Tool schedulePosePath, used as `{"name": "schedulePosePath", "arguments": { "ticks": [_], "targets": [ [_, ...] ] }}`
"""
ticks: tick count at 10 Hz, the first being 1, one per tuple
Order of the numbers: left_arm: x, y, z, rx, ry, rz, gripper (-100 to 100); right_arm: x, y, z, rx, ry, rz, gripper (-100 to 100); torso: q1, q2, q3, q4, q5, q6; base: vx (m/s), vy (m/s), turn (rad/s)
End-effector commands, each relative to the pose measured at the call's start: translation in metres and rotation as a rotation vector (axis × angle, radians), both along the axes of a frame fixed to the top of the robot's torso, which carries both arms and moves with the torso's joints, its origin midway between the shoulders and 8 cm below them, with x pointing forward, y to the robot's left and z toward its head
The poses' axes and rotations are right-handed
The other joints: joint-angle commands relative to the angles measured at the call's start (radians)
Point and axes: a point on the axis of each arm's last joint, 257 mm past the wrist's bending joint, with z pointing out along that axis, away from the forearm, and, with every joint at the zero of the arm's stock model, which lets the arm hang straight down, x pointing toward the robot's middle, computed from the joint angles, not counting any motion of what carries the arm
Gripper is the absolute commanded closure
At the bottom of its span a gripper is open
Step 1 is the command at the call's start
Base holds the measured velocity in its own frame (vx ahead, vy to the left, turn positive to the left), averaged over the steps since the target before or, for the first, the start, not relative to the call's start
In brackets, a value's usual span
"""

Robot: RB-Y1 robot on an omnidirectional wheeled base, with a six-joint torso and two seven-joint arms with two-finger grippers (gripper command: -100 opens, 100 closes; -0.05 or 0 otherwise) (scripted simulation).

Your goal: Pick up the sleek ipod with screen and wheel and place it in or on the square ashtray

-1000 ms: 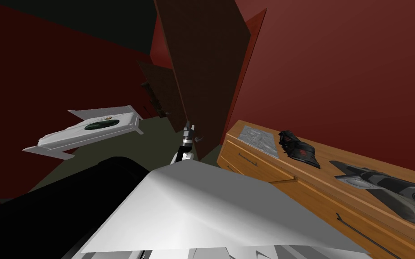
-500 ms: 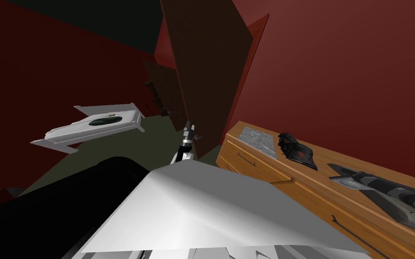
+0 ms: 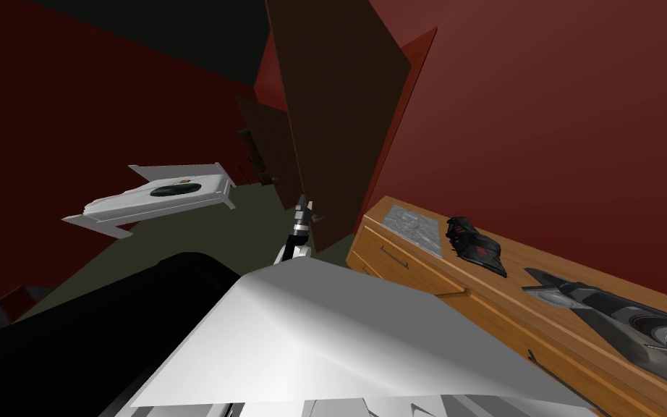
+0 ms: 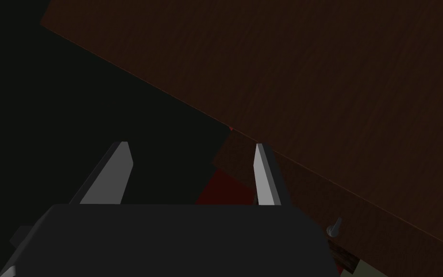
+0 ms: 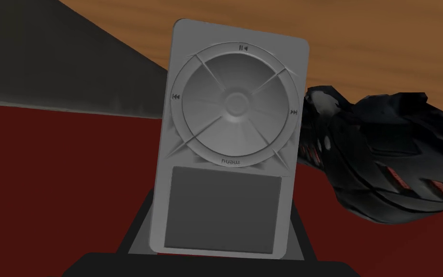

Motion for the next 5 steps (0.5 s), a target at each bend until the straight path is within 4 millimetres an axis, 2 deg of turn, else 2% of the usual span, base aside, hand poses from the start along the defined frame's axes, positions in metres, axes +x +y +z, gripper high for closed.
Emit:
{"name": "schedulePosePath", "arguments": {
  "ticks": [1, 3, 4, 5],
  "targets": [
    [0.000, 0.000, 0.000, 0.000, 0.000, 0.000, 0, -0.002, 0.011, -0.009, 0.011, 0.018, 0.018, 100, 0.000, 0.000, 0.000, 0.000, 0.000, 0.000, -0.001, -0.016, -0.027],
    [0.000, 0.000, 0.000, 0.000, 0.000, 0.000, 0, -0.010, 0.003, -0.002, 0.011, -0.024, -0.047, 100, -0.003, 0.001, -0.001, -0.002, -0.005, -0.001, -0.034, -0.076, 0.143],
    [0.000, 0.000, 0.000, 0.000, 0.000, 0.000, 0, -0.013, 0.002, 0.000, 0.001, -0.023, -0.058, 100, -0.005, 0.001, 0.000, -0.001, -0.005, 0.001, -0.022, -0.044, 0.006],
    [0.000, 0.000, 0.000, 0.000, 0.000, 0.000, 0, -0.017, 0.010, -0.007, 0.009, -0.003, -0.044, 100, -0.004, 0.001, 0.000, -0.001, -0.005, 0.003, -0.002, -0.012, -0.034]
  ]
}}
